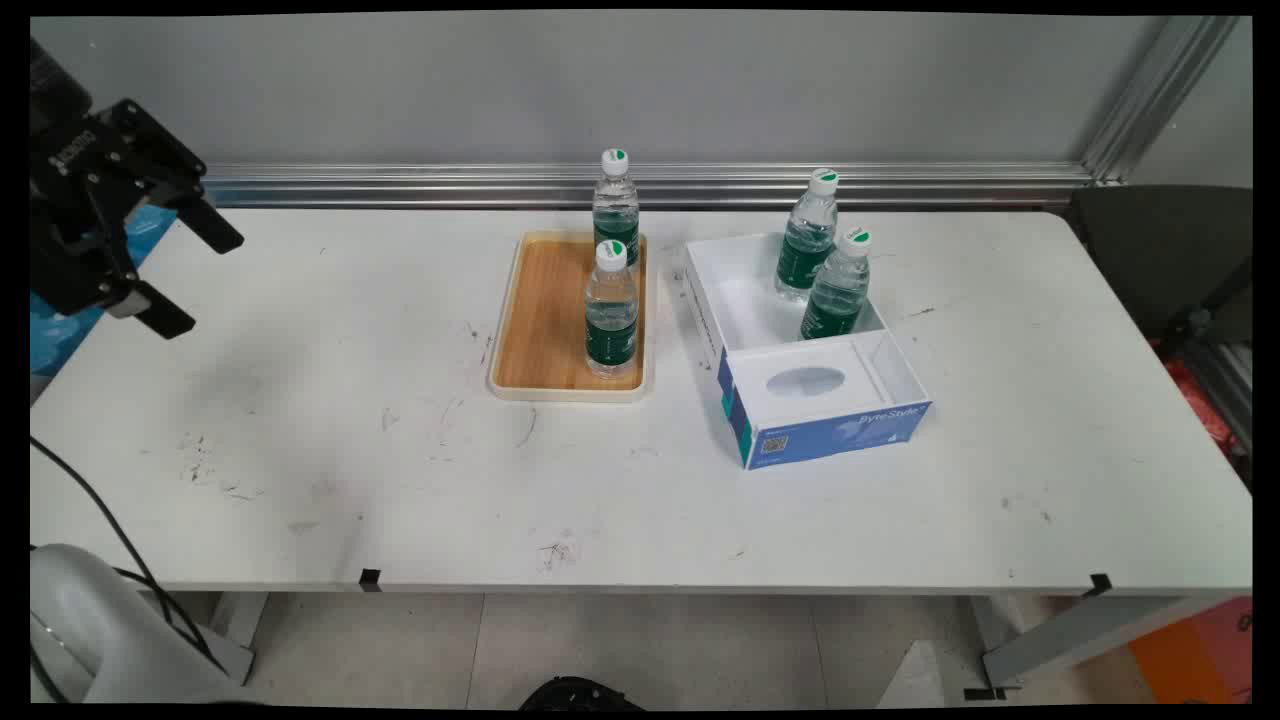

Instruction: Pick up the green bottle from the white box

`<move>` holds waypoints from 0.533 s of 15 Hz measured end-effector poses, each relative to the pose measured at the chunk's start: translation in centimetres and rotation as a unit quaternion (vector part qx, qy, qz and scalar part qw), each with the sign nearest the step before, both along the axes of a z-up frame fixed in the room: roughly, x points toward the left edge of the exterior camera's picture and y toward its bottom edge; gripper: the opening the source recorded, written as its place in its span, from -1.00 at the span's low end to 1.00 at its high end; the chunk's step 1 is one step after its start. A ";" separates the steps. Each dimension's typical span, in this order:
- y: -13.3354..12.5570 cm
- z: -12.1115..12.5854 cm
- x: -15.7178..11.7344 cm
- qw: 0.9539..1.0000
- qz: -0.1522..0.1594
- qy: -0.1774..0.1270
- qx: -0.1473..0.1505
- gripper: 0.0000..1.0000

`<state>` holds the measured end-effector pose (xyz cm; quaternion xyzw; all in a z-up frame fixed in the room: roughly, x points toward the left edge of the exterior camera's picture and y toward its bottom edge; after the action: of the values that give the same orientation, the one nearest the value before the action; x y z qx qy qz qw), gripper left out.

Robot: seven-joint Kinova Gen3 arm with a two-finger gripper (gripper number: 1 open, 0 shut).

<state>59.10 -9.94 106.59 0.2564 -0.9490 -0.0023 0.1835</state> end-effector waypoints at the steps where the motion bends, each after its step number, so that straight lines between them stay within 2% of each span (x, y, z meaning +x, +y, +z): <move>1: -0.2 0.0 -0.2 1.000 0.003 0.003 -0.002 1.00; 5: -2.3 -0.4 -2.3 0.999 0.028 0.025 -0.022 1.00; 8: -4.8 -1.4 -4.9 0.997 0.047 0.048 -0.042 1.00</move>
<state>54.19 -14.74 105.16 0.2921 -0.9254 0.0335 0.2393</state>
